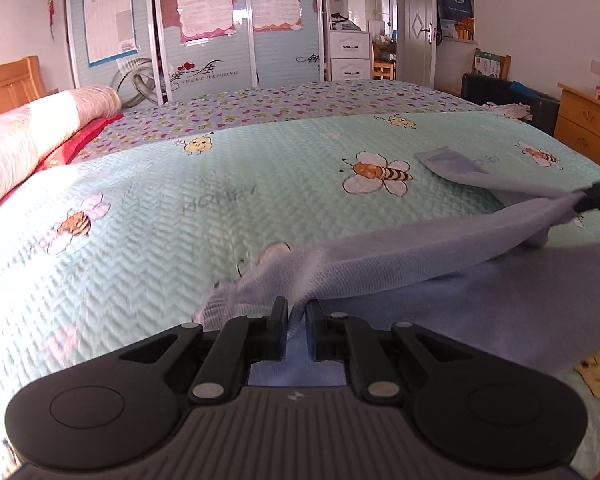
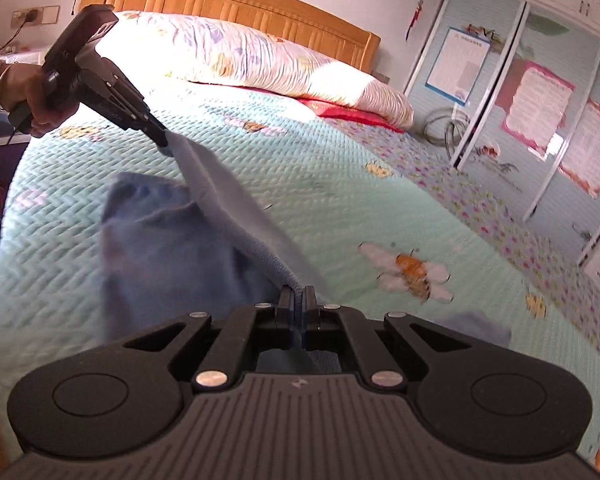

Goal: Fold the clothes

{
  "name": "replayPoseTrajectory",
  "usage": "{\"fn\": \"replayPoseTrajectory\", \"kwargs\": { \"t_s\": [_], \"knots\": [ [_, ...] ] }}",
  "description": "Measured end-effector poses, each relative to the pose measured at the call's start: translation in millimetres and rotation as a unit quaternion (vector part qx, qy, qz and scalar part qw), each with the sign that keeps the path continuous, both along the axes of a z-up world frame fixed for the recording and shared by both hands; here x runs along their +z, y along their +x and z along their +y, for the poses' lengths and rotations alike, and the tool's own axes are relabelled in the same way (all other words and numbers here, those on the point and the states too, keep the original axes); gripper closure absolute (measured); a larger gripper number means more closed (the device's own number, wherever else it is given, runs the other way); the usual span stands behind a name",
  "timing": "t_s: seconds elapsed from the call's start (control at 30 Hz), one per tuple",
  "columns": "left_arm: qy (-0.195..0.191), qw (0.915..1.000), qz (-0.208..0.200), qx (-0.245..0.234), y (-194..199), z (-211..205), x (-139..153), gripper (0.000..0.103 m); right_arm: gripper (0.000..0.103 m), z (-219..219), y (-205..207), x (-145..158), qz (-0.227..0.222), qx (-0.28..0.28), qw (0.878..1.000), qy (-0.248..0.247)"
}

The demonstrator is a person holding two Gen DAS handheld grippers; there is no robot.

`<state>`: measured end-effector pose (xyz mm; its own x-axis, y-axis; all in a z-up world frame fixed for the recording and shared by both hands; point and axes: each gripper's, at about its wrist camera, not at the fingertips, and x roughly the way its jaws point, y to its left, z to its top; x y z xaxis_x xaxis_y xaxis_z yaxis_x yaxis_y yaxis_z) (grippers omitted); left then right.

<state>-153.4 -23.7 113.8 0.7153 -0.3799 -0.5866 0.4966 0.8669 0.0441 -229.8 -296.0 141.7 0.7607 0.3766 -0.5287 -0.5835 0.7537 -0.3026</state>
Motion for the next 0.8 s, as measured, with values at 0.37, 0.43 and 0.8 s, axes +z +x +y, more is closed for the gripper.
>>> {"fn": "replayPoseTrajectory", "kwargs": {
  "t_s": [0.37, 0.43, 0.8],
  "knots": [
    [0.068, 0.9975, 0.007, -0.017, -30, -1, -57, 0.093, 0.102, 30, -51, -41, 0.037, -0.004, 0.998, -0.042],
    [0.063, 0.9979, 0.012, -0.013, -32, 4, -62, 0.093, 0.102, 34, -55, -47, 0.039, -0.004, 0.998, -0.053],
    [-0.288, 0.9372, 0.155, 0.122, -24, 74, -63, 0.052, 0.102, 47, -65, -61, 0.053, -0.012, 0.996, -0.074]
  ]
}}
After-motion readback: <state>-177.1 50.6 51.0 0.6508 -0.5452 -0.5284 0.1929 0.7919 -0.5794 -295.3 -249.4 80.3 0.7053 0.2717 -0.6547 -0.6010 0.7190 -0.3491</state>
